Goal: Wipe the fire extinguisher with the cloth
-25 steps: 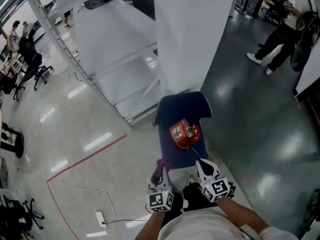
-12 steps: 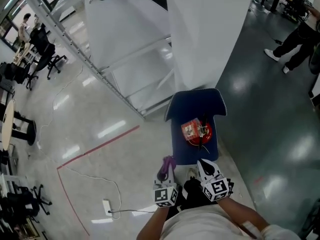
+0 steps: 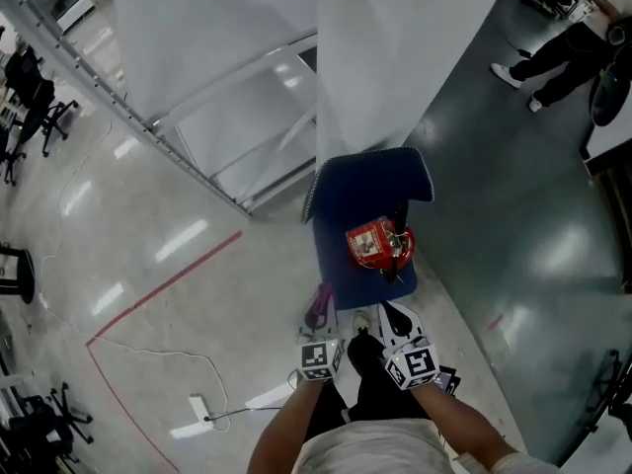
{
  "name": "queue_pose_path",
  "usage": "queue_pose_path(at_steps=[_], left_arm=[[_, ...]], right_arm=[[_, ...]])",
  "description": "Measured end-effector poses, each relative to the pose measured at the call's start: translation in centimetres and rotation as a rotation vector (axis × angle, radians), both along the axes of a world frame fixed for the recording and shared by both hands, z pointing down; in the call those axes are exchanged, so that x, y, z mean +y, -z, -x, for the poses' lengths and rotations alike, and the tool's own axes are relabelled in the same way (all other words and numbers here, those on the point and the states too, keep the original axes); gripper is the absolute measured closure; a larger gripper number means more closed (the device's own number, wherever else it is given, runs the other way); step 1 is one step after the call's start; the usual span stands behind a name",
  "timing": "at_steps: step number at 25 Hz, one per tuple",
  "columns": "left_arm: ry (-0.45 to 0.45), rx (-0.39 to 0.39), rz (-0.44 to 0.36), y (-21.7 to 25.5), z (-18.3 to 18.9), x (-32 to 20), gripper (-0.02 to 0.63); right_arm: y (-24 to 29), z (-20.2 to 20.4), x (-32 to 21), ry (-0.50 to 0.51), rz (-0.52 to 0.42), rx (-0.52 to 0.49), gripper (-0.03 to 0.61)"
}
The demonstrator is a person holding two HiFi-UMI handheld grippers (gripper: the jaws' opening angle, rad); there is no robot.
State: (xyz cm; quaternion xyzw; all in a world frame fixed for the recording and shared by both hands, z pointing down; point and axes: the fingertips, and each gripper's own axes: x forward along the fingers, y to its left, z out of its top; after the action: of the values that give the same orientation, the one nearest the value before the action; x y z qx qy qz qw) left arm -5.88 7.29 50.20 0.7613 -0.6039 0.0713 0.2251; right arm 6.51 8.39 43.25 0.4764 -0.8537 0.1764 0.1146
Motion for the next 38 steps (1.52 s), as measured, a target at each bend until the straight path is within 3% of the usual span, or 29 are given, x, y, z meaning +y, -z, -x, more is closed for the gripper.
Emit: queue_pose_path(at_steps=[7, 16, 28, 38], left_arm=[[-0.057, 0.037, -0.004, -5.3, -1.8, -2.2, 0.563], [0.012, 0.115, 0.030, -12.2, -1.4, -4.7, 0.563], [-0.045, 0.124, 0.093, -21.8, -4.7, -8.0, 0.563], [-0.056, 0.176, 0.110, -25.8, -7.4, -11.8, 0.563]], right_arm=[[-7.7, 0.9, -1.4, -0.130, 0.078, 0.009, 0.566], [-14.2, 0.9, -1.4, -0.161, 0.147, 0.026, 0.566], [-19.3, 0.2, -2.0, -0.161, 0.201, 0.048, 0.566], [-21.7, -0.2, -2.3, -0.134, 0.257, 0.050, 0.566]])
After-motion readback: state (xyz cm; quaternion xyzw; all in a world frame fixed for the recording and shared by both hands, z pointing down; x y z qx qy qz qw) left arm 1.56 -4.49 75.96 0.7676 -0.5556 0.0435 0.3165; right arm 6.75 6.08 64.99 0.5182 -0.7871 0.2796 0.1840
